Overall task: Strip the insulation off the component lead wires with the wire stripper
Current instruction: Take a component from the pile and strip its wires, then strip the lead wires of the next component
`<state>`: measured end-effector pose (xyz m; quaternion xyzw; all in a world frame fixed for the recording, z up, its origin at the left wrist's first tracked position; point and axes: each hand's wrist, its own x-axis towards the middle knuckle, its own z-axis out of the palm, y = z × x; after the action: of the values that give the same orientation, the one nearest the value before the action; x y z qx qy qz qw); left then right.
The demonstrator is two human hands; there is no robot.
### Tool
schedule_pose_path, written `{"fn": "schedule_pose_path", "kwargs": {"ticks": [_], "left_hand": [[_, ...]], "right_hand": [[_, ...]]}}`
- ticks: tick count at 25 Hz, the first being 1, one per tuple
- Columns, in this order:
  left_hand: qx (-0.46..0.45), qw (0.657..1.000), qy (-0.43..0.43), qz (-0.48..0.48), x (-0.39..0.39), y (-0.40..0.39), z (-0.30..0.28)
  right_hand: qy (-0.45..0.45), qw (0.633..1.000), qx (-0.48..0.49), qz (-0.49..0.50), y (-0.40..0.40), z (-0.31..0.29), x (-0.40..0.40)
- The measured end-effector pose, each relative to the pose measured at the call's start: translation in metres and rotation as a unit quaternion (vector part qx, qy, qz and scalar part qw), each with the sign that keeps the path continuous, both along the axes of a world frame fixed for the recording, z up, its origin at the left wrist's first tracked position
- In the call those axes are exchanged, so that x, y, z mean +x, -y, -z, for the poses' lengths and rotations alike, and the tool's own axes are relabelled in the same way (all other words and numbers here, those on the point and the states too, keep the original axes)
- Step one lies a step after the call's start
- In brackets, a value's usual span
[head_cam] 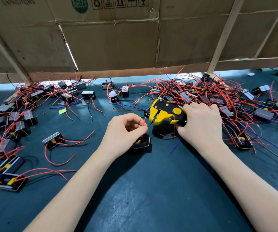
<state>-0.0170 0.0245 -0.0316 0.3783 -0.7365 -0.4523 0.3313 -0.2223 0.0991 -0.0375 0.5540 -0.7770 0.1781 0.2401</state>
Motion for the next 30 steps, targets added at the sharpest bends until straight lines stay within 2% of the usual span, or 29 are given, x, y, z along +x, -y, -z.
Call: {"fn": "schedule_pose_path", "kwargs": {"ticks": [4,7,9,12,14,16,18,20,22,24,26,28,30], "left_hand": [[0.001,1.000,-0.001,0.009,0.000,-0.002,-0.001],[0.006,1.000,-0.005,0.028,0.000,-0.004,-0.005],[-0.019,0.999,0.006,0.042,0.001,-0.004,-0.007],[-0.055,0.998,0.030,0.028,0.002,-0.004,-0.008],[-0.040,0.999,-0.009,0.033,0.003,-0.005,-0.009],[-0.069,0.992,-0.039,0.095,0.003,-0.007,-0.010],[-0.110,0.977,-0.023,0.181,0.004,-0.009,-0.012],[-0.133,0.968,0.008,0.211,0.009,-0.005,-0.016],[-0.178,0.971,0.030,0.157,0.019,0.004,-0.022],[-0.233,0.971,0.056,0.013,0.036,0.020,-0.028],[-0.268,0.945,0.125,-0.141,0.060,0.039,-0.036],[-0.228,0.919,0.237,-0.220,0.092,0.054,-0.043],[-0.119,0.890,0.388,-0.207,0.120,0.060,-0.048]], "right_hand": [[0.010,1.000,0.006,-0.005,0.000,-0.002,-0.001],[0.021,0.999,-0.036,-0.001,-0.001,-0.005,0.003],[0.018,0.998,-0.059,-0.009,-0.001,-0.003,0.002],[0.025,0.999,-0.045,0.007,0.001,0.002,-0.004],[0.058,0.997,-0.051,0.025,0.001,0.003,-0.009],[0.101,0.993,-0.059,0.026,0.000,0.002,-0.010],[0.132,0.989,-0.068,0.017,-0.002,0.000,-0.011],[0.145,0.987,-0.073,0.010,-0.004,-0.003,-0.011],[0.150,0.986,-0.068,0.007,-0.006,-0.004,-0.009],[0.152,0.986,-0.068,0.006,-0.007,-0.005,-0.007],[0.164,0.983,-0.087,-0.007,-0.007,-0.007,-0.006],[0.216,0.965,-0.133,-0.061,-0.007,-0.009,-0.004],[0.324,0.917,-0.170,-0.158,-0.009,-0.015,0.001]]}}
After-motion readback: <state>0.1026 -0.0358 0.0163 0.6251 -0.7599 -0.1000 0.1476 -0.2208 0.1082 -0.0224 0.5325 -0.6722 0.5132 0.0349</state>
